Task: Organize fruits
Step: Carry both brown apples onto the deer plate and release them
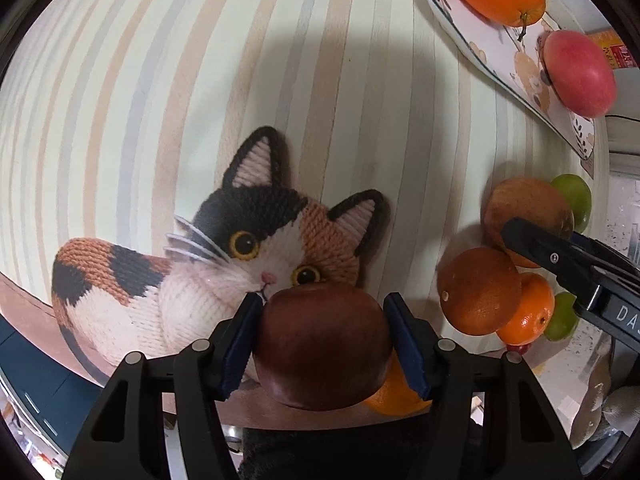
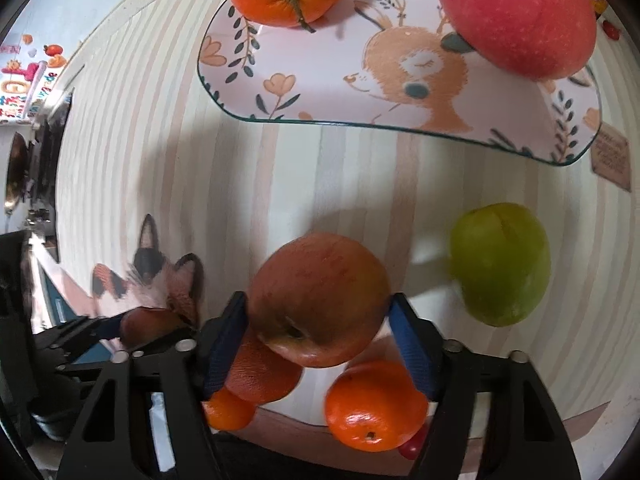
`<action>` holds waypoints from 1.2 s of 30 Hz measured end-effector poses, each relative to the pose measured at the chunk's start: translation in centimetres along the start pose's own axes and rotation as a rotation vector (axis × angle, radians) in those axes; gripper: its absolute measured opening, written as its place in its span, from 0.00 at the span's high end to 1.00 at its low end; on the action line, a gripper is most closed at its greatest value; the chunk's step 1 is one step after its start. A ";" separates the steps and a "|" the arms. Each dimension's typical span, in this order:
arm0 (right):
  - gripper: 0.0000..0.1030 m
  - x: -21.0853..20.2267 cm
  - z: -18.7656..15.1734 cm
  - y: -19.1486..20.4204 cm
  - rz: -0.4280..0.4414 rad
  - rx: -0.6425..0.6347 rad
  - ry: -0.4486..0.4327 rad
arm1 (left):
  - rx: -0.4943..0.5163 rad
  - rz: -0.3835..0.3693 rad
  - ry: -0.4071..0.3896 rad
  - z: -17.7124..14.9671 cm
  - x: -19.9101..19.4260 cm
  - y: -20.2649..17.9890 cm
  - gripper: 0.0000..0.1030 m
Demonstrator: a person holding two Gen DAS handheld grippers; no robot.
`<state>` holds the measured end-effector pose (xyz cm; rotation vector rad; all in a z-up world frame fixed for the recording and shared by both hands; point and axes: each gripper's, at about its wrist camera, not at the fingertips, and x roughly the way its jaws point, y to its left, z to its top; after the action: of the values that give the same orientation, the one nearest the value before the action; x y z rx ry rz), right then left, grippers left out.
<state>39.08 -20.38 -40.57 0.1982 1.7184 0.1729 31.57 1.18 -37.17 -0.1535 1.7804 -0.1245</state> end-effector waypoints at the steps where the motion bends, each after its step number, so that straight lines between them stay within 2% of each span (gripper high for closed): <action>1: 0.31 0.0 -0.1 0.0 0.000 -0.002 -0.006 | 0.001 -0.004 -0.009 0.0 -1.2 0.1 0.42; 7: 0.32 -0.5 -0.5 -0.4 0.011 0.008 -0.044 | 0.000 -0.027 -0.048 0.8 -3.0 -0.5 0.42; 10: 0.32 -1.7 -0.5 -0.8 0.042 0.024 -0.069 | -0.004 -0.065 -0.072 1.5 -4.5 -1.3 0.42; 16: 0.32 -6.7 1.3 -2.5 0.116 0.073 -0.162 | 0.019 -0.154 -0.158 5.1 -9.1 -4.8 0.42; 20: 0.32 -10.7 4.7 -3.9 0.127 0.093 -0.224 | 0.023 -0.198 -0.199 8.5 -10.2 -6.9 0.42; 23: 0.32 -13.2 8.7 -4.5 0.095 0.088 -0.256 | 0.012 -0.226 -0.200 11.3 -9.8 -7.7 0.42; 26: 0.32 -13.9 12.9 -4.1 0.048 0.072 -0.261 | 0.017 -0.226 -0.194 13.1 -9.0 -8.4 0.42; 30: 0.32 -13.0 18.2 -3.2 -0.025 0.030 -0.211 | 0.031 -0.187 -0.171 14.6 -7.7 -9.3 0.42; 36: 0.32 -9.4 21.5 -2.0 -0.124 -0.022 -0.106 | 0.035 -0.168 -0.128 15.2 -5.6 -9.8 0.41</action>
<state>61.65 -24.44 -35.28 0.0831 1.6171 0.0883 47.89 -7.57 -33.39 -0.2797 1.6355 -0.2609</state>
